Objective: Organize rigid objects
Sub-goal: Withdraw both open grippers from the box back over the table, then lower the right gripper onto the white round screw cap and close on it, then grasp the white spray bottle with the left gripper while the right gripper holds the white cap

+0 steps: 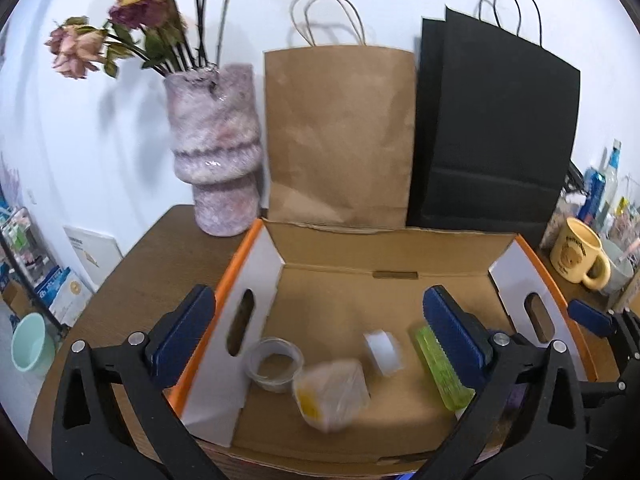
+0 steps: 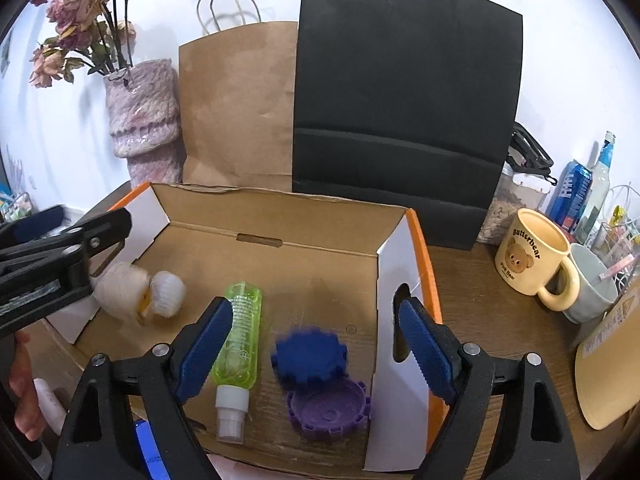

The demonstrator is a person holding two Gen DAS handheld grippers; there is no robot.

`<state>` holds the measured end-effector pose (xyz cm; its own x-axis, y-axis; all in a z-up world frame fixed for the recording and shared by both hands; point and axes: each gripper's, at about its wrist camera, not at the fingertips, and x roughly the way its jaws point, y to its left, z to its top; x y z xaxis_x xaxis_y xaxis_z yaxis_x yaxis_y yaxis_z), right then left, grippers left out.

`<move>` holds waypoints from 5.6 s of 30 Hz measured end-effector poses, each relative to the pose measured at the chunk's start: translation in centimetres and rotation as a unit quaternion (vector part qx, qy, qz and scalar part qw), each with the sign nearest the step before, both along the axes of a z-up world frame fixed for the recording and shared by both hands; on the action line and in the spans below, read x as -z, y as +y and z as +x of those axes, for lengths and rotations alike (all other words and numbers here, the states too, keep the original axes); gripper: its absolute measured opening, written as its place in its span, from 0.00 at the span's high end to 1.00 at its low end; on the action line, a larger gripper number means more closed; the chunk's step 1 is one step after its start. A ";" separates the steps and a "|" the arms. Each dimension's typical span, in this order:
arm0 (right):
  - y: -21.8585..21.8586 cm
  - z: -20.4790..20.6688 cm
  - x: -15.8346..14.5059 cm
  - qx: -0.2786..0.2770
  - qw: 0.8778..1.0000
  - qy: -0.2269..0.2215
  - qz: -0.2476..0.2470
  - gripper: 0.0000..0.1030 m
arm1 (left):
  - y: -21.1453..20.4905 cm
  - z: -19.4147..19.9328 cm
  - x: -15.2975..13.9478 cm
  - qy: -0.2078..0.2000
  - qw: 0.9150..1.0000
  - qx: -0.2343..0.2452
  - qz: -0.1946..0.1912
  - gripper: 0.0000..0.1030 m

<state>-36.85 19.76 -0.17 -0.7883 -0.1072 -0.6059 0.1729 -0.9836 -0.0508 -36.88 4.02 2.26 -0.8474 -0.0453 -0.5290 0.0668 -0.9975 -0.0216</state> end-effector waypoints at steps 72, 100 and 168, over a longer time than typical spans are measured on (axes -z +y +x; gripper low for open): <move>0.6 17.9 1.4 -0.030 0.999 0.025 0.003 0.13 | -4.4 17.7 1.2 0.042 0.998 0.034 -0.016 0.00; -1.6 21.3 3.0 -0.044 0.999 0.003 0.002 0.13 | -8.4 21.8 2.9 0.012 0.998 0.054 -0.014 0.00; -0.8 15.2 2.0 -0.051 0.998 -0.019 -0.028 0.57 | -5.7 16.1 5.7 -0.061 0.997 0.038 -0.034 0.00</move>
